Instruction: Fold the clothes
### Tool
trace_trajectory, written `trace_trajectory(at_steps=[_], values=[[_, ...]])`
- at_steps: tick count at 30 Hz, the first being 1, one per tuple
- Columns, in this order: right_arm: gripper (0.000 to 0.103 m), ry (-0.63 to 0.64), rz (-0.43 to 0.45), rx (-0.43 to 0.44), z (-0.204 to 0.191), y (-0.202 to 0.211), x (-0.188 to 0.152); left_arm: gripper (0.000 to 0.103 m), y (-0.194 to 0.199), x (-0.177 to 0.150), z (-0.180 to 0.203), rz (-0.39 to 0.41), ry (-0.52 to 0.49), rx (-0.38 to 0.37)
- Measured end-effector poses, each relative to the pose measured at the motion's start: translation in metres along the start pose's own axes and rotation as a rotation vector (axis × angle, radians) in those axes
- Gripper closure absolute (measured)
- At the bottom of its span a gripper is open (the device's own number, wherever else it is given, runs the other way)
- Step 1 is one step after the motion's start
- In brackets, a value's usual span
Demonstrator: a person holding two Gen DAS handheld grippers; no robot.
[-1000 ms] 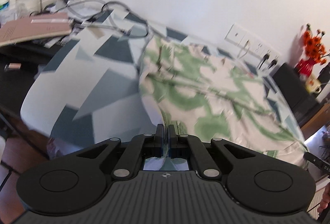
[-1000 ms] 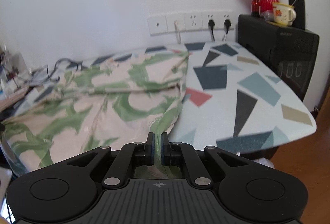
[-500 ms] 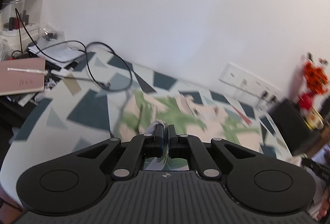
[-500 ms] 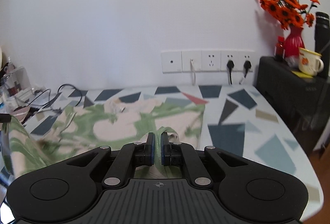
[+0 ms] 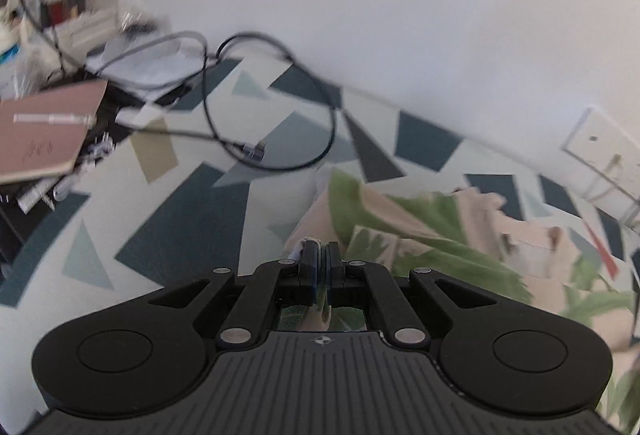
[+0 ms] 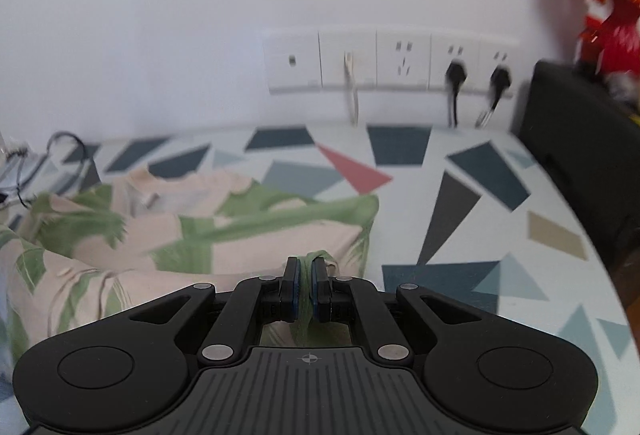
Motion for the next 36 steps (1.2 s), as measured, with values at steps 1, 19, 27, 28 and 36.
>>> trace_trajectory(at_steps=[1,19,27,28,36], values=[[0.099,0.002,-0.016,0.004,0.003,-0.008,-0.002,0.099,-0.005,-0.002,0.0,-0.011,0.003,0.016],[0.063,-0.001,-0.084,0.022,0.019,-0.031,-0.012,0.04,-0.01,-0.016,-0.008,-0.08,-0.084,0.182],[0.052,-0.098,0.031,-0.063,0.027,0.026,-0.002,0.024,0.046,-0.019,-0.032,-0.029,-0.114,-0.042],[0.052,-0.129,0.04,-0.079,0.028,0.034,-0.006,0.024,0.048,-0.025,-0.036,-0.04,-0.132,-0.07],[0.052,-0.355,0.045,-0.141,0.014,0.071,-0.063,0.024,0.037,-0.067,-0.071,-0.149,-0.151,-0.146]])
Point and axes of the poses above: each gripper's, at about its wrist camera, not at the fingertips, and y roughly against the way its jaws point, z to its right, x to its top, the point moved 10 cm from there along -y, roughly the way its jaws point, and after that the axes turned 10 degrees about x, right-handed, at the moved point
